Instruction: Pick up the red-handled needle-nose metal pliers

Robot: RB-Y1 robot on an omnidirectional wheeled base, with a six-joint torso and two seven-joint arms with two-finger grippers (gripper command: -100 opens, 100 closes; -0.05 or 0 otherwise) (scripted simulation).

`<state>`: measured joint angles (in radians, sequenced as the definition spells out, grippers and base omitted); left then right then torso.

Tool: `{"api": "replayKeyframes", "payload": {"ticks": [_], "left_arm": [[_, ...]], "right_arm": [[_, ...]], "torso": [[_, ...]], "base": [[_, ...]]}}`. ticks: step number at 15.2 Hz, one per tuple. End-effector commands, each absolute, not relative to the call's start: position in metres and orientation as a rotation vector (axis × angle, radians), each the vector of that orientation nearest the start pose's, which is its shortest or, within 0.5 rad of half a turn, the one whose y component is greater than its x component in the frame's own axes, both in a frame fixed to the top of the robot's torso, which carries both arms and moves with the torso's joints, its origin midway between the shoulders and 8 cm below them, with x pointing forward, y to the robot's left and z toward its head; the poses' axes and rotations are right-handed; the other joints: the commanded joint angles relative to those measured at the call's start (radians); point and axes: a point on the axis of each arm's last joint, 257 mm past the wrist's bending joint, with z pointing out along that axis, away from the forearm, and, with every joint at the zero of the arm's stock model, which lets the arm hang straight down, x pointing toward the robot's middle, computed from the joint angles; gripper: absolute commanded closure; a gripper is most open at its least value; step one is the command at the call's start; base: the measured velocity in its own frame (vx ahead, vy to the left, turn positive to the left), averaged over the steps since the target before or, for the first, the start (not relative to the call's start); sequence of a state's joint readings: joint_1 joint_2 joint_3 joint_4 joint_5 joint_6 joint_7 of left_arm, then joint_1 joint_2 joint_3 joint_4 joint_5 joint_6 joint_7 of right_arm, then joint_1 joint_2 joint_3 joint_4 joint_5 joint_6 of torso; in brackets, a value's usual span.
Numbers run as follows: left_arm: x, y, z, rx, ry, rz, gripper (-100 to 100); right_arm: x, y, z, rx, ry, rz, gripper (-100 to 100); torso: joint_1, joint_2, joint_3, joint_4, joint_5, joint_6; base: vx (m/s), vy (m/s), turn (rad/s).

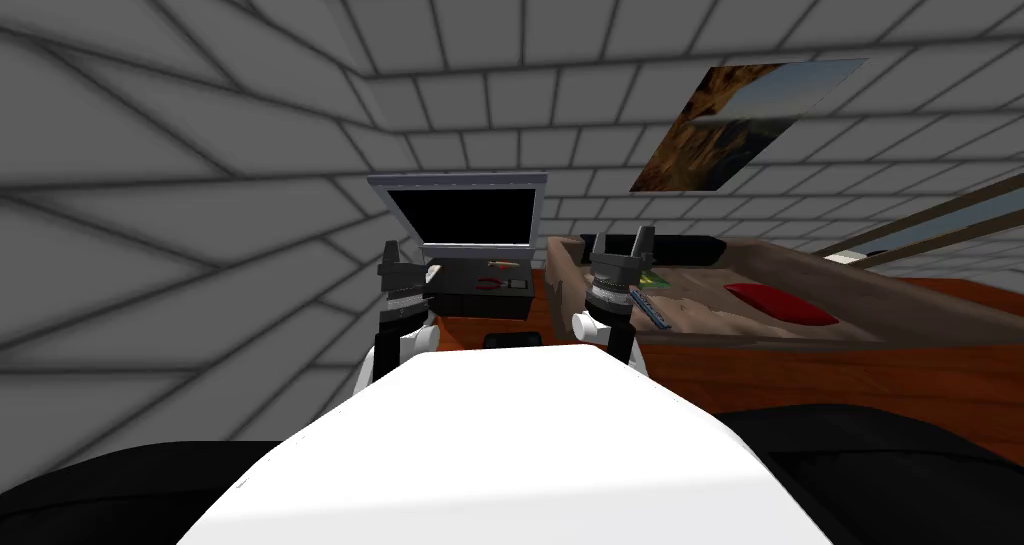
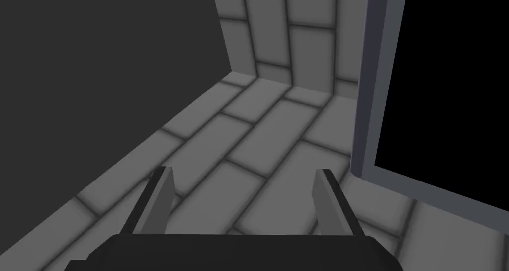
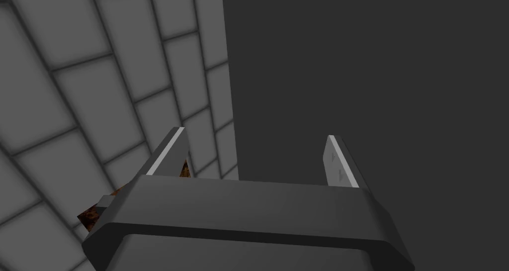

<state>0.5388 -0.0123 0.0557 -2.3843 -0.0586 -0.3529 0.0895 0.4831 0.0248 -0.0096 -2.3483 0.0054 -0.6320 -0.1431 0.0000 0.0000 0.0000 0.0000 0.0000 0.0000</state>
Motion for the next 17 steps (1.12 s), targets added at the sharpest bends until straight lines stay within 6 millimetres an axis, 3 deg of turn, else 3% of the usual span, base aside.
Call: {"api": "replayKeyframes", "payload": {"ticks": [1,4,7,10,11,12,15,16,17], "left_arm": [[0.346,0.297,0.025,-0.717,0.696,-1.247,-100],[0.355,0.301,0.012,-0.722,0.759,-1.228,-100],[0.372,0.319,-0.018,-0.774,0.854,-1.173,-100],[0.379,0.330,-0.032,-0.809,0.887,-1.145,-100],[0.385,0.342,-0.046,-0.846,0.916,-1.115,-100],[0.385,0.342,-0.046,-0.846,0.916,-1.115,-100],[0.395,0.371,-0.076,-0.931,0.963,-1.049,-100],[0.395,0.371,-0.078,-0.938,0.966,-1.046,-100],[0.399,0.388,-0.093,-0.983,0.982,-1.011,-100]], "right_arm": [[0.303,-0.274,0.081,0.533,0.415,1.473,0],[0.303,-0.274,0.081,0.533,0.415,1.473,0],[0.303,-0.274,0.081,0.533,0.415,1.474,0],[0.303,-0.274,0.081,0.533,0.415,1.473,0],[0.303,-0.274,0.081,0.533,0.415,1.473,0],[0.303,-0.274,0.081,0.533,0.415,1.473,0],[0.303,-0.274,0.081,0.533,0.415,1.473,0],[0.303,-0.274,0.081,0.533,0.415,1.473,0],[0.303,-0.274,0.081,0.533,0.415,1.473,0]], "torso": [[0.000,0.000,0.000,0.000,0.000,0.000],[0.001,0.000,0.000,0.000,0.000,0.000],[0.001,-0.001,-0.001,0.000,0.000,0.001],[0.001,-0.001,-0.001,0.000,0.000,0.000],[0.001,-0.001,-0.001,0.000,0.000,0.000],[0.001,-0.001,-0.001,0.000,0.000,0.001],[0.001,-0.001,-0.001,0.000,0.000,0.000],[0.001,-0.001,-0.001,0.000,0.000,0.001],[0.001,-0.001,-0.001,0.000,0.000,0.000]], "base": [[0.002,-0.002,-0.075],[0.006,0.002,-0.111],[0.013,0.005,-0.255],[0.014,0.008,-0.171],[0.013,0.005,-0.194],[0.011,0.006,-0.185],[0.011,0.007,-0.236],[0.013,0.010,-0.196],[0.014,0.006,-0.280]]}}
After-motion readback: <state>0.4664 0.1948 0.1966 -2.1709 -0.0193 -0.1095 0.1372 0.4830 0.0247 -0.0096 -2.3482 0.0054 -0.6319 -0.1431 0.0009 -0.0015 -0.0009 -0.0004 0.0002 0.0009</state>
